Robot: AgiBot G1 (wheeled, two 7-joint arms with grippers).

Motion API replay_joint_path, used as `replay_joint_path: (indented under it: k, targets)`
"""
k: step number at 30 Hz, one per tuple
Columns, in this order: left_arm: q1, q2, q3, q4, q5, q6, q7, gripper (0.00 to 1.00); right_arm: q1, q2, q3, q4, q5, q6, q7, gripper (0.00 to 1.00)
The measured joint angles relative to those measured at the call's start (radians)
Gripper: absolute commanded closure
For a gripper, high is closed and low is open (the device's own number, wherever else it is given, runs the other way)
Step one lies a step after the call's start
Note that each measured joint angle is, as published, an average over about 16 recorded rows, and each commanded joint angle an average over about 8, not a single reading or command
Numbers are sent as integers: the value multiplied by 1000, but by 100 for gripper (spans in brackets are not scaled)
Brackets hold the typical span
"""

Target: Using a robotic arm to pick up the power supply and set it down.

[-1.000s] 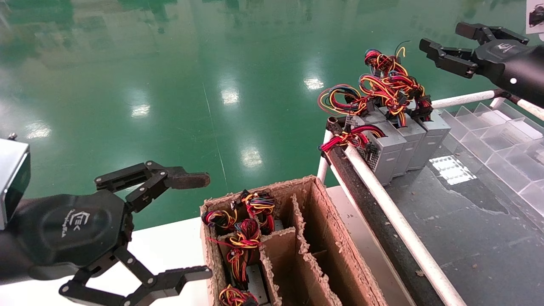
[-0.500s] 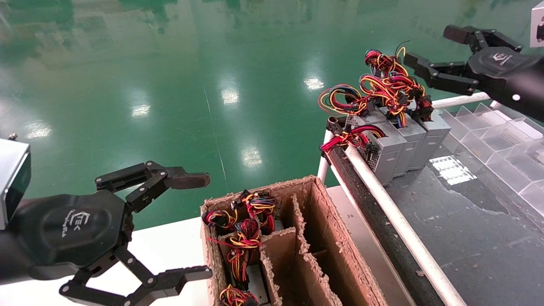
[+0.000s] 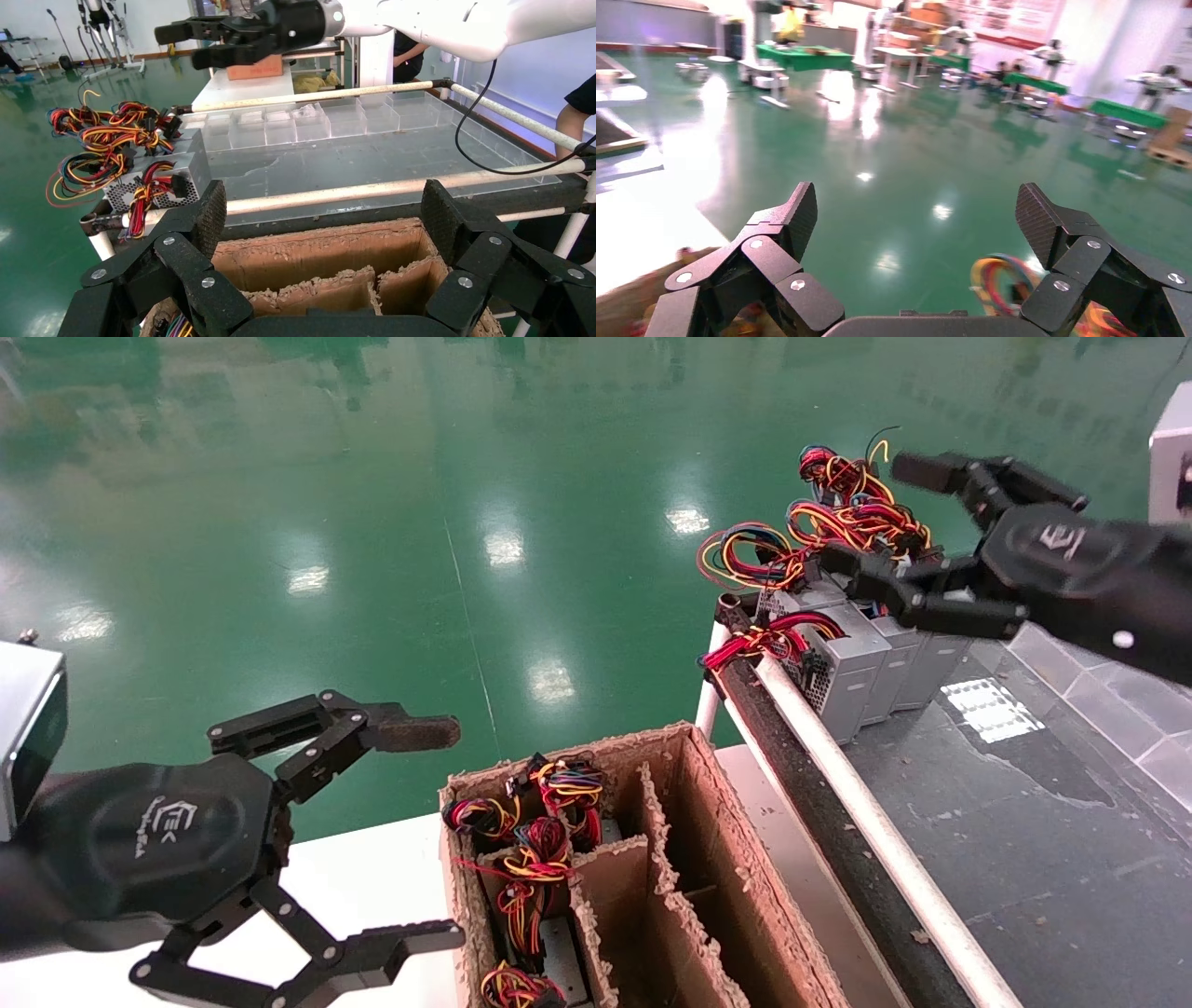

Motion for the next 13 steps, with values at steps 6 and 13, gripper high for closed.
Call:
replay_joint_path:
  k: [6,13]
  targets:
    - [0,0,0,0,0,0,0,0,-72,34,-1,130,43,-48,56,0]
    - [0,0,1,0,0,0,0,0,-113,54,-2,205,69,-77,89,0]
